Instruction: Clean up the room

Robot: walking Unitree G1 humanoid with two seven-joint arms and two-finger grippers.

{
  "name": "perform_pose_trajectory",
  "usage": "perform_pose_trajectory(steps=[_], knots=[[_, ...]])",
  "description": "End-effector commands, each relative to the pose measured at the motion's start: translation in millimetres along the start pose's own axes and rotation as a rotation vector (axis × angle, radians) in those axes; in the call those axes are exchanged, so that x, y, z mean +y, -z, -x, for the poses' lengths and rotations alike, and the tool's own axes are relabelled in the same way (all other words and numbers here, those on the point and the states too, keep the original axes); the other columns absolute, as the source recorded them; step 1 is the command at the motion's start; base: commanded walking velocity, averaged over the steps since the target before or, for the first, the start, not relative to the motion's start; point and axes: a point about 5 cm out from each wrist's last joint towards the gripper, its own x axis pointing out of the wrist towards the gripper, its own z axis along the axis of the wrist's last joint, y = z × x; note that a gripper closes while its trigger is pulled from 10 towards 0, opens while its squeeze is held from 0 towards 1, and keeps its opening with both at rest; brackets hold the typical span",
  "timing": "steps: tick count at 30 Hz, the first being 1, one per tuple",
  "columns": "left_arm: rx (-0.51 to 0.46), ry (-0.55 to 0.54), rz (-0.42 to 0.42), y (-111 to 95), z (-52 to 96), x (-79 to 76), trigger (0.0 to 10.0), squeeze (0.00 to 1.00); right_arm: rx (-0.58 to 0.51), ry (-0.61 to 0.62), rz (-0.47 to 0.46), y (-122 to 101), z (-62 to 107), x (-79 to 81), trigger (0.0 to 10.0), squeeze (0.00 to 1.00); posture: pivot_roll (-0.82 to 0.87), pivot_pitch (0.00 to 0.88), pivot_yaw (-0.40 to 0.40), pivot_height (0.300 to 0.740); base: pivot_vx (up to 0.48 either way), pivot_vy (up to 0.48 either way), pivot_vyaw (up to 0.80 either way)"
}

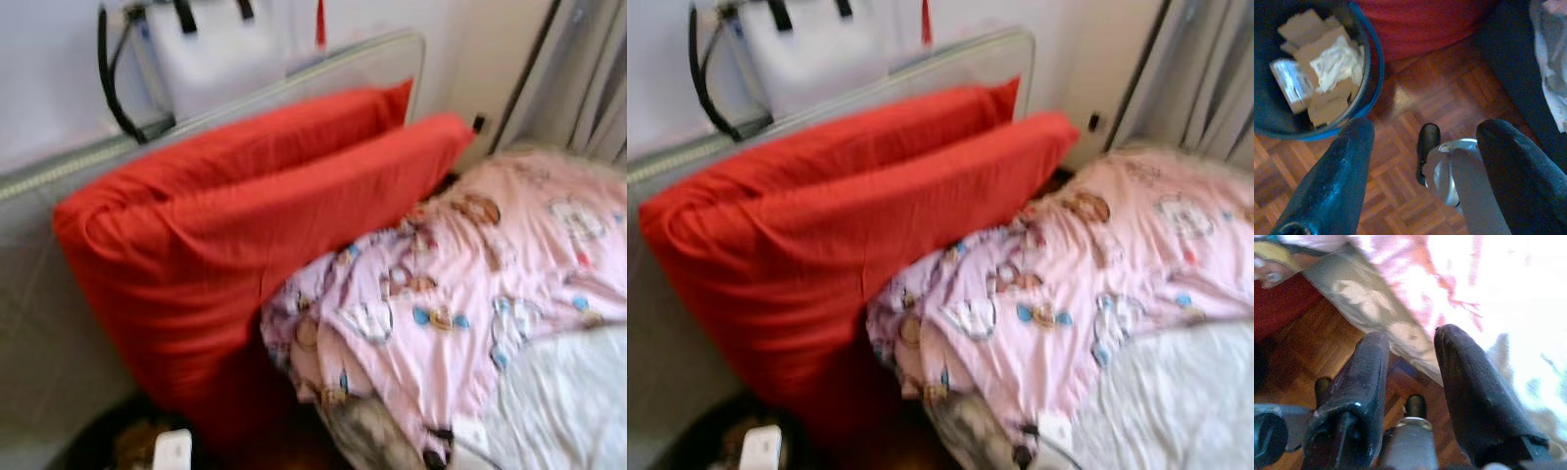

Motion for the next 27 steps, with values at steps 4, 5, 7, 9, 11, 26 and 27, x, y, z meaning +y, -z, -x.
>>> perform_pose_trajectory(steps=[4,5,7,9,11,26,27], knots=[[-0.037,-0.024,0.027,4,3.0,3.3,10.0,0.0,-0.08,-0.02,-0.007,-16,-2.3,3.9,10.0,0.0,0.05,0.077,-0.006,0.74,0.0,0.0,0.0],[-0.07,-0.028,0.043,2,3.3,3.2,10.0,0.0,-0.118,-0.032,-0.014,-25,-3.5,5.9,10.0,0.0,0.04,0.081,-0.005,0.74,0.0,0.0,0.0],[-0.112,-0.03,0.053,-1,3.9,3.1,10.0,0.0,-0.157,-0.049,-0.011,-34,-4.6,8.8,10.0,0.0,0.04,0.081,-0.005,0.74,0.0,0.0,0.0],[-0.16,-0.025,0.065,-5,4.7,2.3,10.0,0.0,-0.203,-0.059,-0.007,-44,-5.3,11.2,10.0,0.0,0.03,0.081,-0.007,0.74,0.0,0.0,0.0],[-0.164,-0.024,0.064,-5,4.8,2.2,10.0,0.0,-0.211,-0.059,-0.01,-46,-5.3,11.4,10.0,0.0,0.03,0.081,-0.007,0.74,0.0,0.0,0.0],[-0.65,0.037,0.034,-86,15.7,-6.6,10.0,0.0,-0.422,-0.082,0.005,-75,-0.8,18.0,10.0,0.0,0.01,0.049,-0.017,0.74,0.0,0.0,0.0],[-0.657,0.037,0.035,-86,16.2,-6.0,10.0,0.0,-0.432,-0.083,0.004,-76,-0.7,18.9,10.0,0.0,0.01,0.049,-0.017,0.74,0.0,0.0,0.0]])
